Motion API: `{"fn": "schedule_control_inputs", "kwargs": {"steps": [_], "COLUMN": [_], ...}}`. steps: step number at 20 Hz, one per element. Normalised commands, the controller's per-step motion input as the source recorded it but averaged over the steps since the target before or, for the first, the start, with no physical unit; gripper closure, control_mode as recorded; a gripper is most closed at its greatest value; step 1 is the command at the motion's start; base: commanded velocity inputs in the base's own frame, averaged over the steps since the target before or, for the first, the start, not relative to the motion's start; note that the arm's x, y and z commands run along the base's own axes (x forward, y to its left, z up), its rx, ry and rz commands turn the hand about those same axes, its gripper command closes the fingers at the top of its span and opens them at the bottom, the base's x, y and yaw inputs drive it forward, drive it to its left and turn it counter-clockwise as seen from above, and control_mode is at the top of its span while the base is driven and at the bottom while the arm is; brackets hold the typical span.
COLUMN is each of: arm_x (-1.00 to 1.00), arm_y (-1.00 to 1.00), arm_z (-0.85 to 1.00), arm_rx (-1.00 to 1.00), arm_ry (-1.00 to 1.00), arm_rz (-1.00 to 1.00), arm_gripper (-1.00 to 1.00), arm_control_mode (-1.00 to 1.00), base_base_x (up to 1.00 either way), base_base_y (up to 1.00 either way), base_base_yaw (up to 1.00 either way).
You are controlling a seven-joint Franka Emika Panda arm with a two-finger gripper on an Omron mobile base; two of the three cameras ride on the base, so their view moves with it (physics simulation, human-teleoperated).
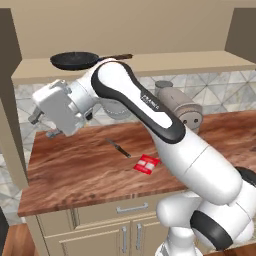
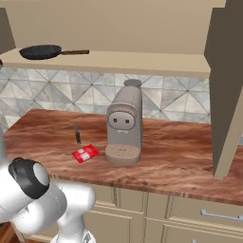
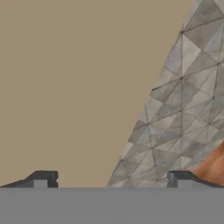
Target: Pick the pan from the cabinet and place it on the stove. Then turn on the stove burner for the pan.
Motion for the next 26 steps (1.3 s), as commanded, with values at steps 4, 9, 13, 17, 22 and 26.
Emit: {"fn": "schedule_control_inputs", "kwargs": {"steps": [4,9,13,17,22,26], "arm_x": [-0.05,0.02,0.07,0.00,-0.05,-0.08], "arm_y": [-0.75,-0.78,-0.86,-0.99,-1.00,-0.74], "arm_z": [0.04,0.09,-0.02,-0.12,-0.03,0.10], "arm_rx": [0.00,0.00,0.02,0.16,0.22,0.19], "arm_ry": [-0.47,-0.40,-0.31,-0.34,-0.38,-0.40], "arm_rz": [0.16,0.16,0.12,0.11,0.13,0.11], "arm_gripper": [-1.00,-1.00,-1.00,-1.00,-1.00,-1.00], "arm_control_mode": [-1.00,-1.00,-1.00,-1.00,-1.00,-1.00], "base_base_x": [0.00,0.00,0.00,0.00,0.00,0.00], "base_base_y": [0.00,0.00,0.00,0.00,0.00,0.00], "base_base_yaw": [0.00,0.00,0.00,0.00,0.00,0.00]}}
